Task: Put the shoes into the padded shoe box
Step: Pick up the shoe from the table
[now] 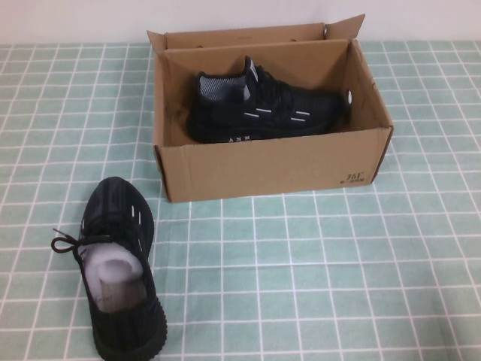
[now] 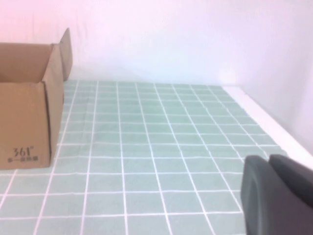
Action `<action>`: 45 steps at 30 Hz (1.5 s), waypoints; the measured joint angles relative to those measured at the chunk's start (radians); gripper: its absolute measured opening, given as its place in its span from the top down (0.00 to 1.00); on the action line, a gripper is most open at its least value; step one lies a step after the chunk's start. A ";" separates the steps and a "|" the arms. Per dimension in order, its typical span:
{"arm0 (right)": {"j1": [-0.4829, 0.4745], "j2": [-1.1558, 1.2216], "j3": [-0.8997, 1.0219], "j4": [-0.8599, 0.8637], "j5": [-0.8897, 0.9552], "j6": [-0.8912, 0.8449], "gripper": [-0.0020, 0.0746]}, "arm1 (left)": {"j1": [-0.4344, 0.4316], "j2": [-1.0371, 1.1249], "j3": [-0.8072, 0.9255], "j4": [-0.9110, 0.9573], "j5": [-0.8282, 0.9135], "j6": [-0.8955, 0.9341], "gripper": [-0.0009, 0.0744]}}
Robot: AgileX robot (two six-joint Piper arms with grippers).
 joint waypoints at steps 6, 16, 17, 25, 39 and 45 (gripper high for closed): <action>0.002 0.000 0.000 0.004 0.015 0.000 0.98 | 0.000 0.000 0.000 0.000 0.000 0.000 0.99; 0.002 0.000 0.000 0.163 0.245 -0.134 0.98 | 0.000 0.000 0.000 0.000 0.000 0.000 0.99; 0.002 0.000 0.000 0.175 0.262 -0.144 0.98 | 0.000 0.000 0.000 0.000 0.000 0.000 0.99; 0.002 0.000 0.000 0.187 0.282 -0.168 0.98 | 0.000 0.000 0.000 0.000 0.000 0.000 0.99; 0.002 -0.004 0.000 0.188 0.282 -0.173 0.98 | 0.000 0.000 0.000 0.000 0.000 0.000 0.99; 0.002 -0.006 0.000 0.188 0.282 -0.173 0.98 | 0.000 0.000 0.000 0.000 0.000 0.000 0.99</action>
